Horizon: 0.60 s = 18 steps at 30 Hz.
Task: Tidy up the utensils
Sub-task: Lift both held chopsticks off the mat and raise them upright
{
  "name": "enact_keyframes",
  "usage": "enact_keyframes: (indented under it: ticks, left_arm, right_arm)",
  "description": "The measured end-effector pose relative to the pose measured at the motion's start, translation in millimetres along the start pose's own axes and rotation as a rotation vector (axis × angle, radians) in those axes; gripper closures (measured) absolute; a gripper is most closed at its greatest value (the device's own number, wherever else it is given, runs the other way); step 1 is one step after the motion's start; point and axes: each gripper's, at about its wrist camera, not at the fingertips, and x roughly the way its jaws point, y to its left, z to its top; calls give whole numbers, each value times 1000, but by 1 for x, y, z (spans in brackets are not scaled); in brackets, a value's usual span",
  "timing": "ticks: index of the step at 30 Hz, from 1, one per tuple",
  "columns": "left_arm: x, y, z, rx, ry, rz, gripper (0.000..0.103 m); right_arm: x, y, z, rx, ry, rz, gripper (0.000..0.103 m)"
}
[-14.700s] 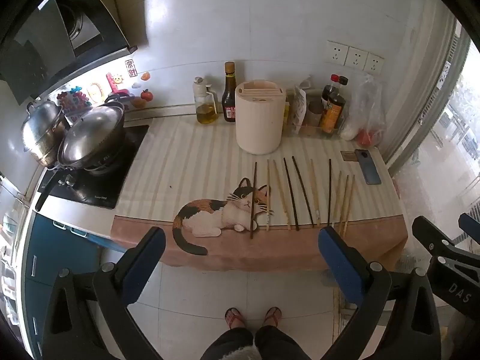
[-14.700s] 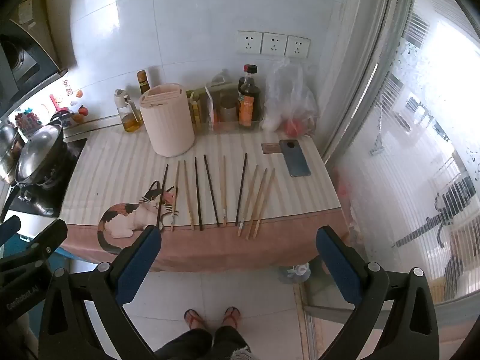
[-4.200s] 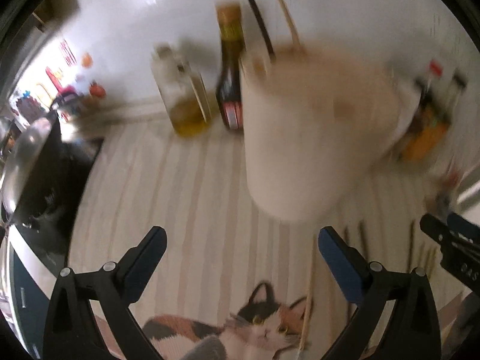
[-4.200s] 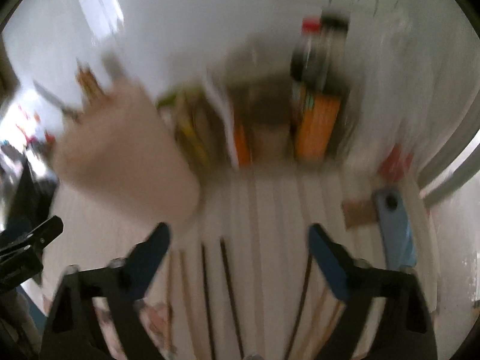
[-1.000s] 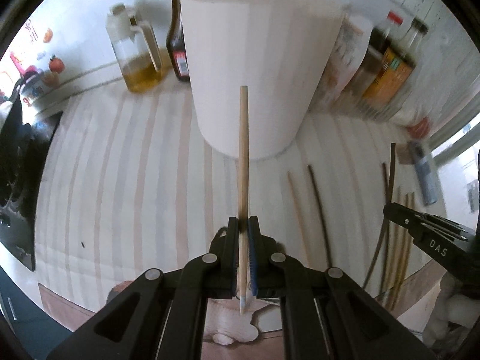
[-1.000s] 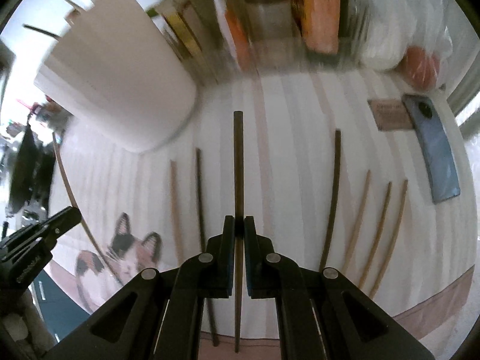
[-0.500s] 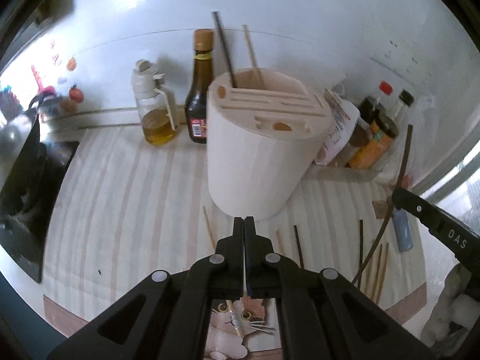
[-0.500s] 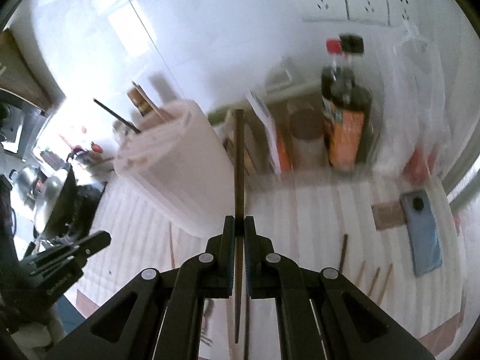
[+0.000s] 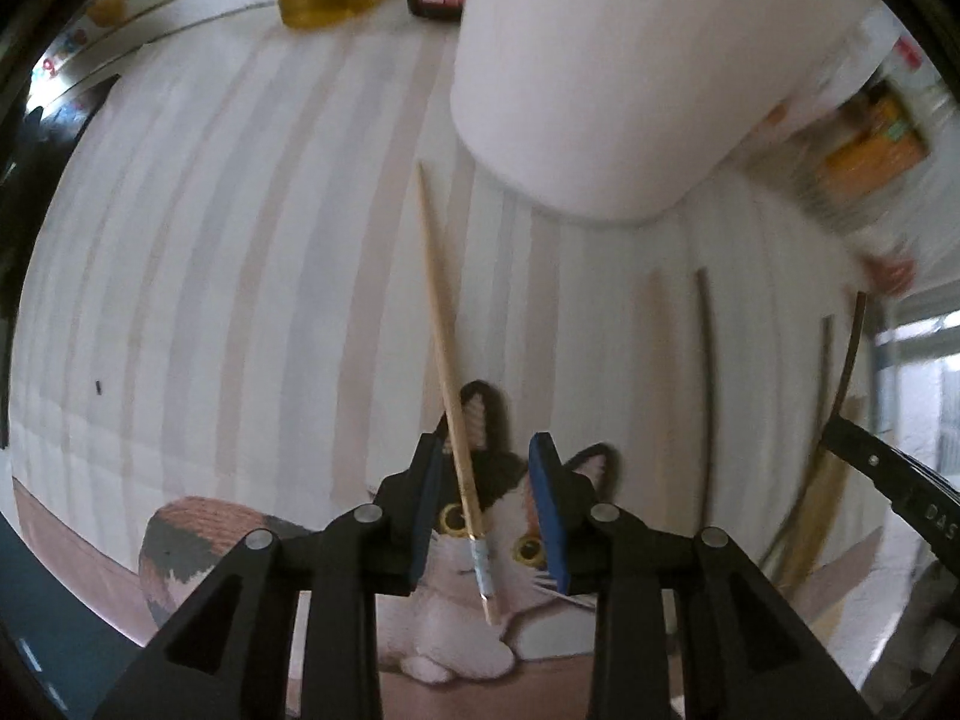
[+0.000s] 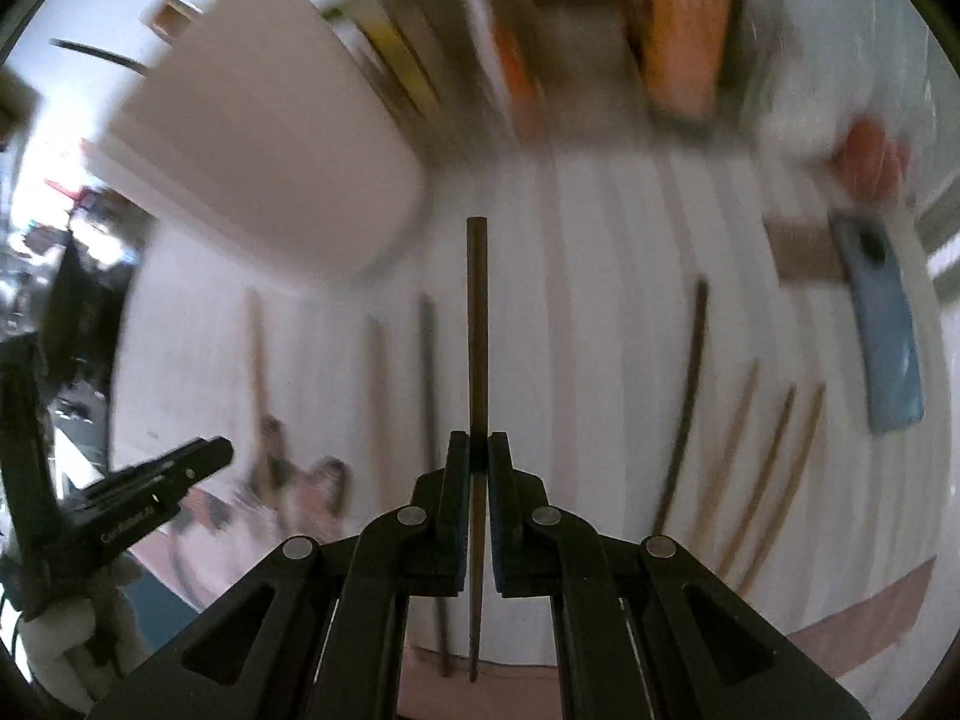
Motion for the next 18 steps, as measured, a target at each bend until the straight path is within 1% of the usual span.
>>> enact_keyframes:
  ticks: [2, 5, 7, 8, 12, 13, 14, 15, 18]
  left_arm:
    - [13, -3, -1, 13, 18, 34, 76]
    - [27, -8, -2, 36, 38, 77, 76]
    - [30, -13, -2, 61, 28, 105, 66]
    - [32, -18, -2, 66, 25, 107, 63]
    - [36, -25, -5, 86, -3, 124, 64]
    - [36, -26, -6, 85, -9, 123, 68]
    - [36, -27, -6, 85, -22, 127, 75]
    - [36, -28, -6, 90, -30, 129, 96]
    - [36, -28, -3, 99, -23, 123, 98]
  right_arm:
    - [15, -8, -3, 16, 43, -7, 97]
    - [33, -17, -8, 31, 78, -32, 97]
    - [40, -20, -8, 42, 89, -37, 97]
    - [42, -21, -8, 46, 93, -39, 97]
    - [53, -23, -10, 53, 107, -49, 97]
    - [54, -24, -11, 54, 110, -50, 97]
    - [57, -25, -12, 54, 112, -52, 97]
    - [58, -25, -12, 54, 115, -53, 97]
    - [61, -20, -12, 50, 114, -61, 97]
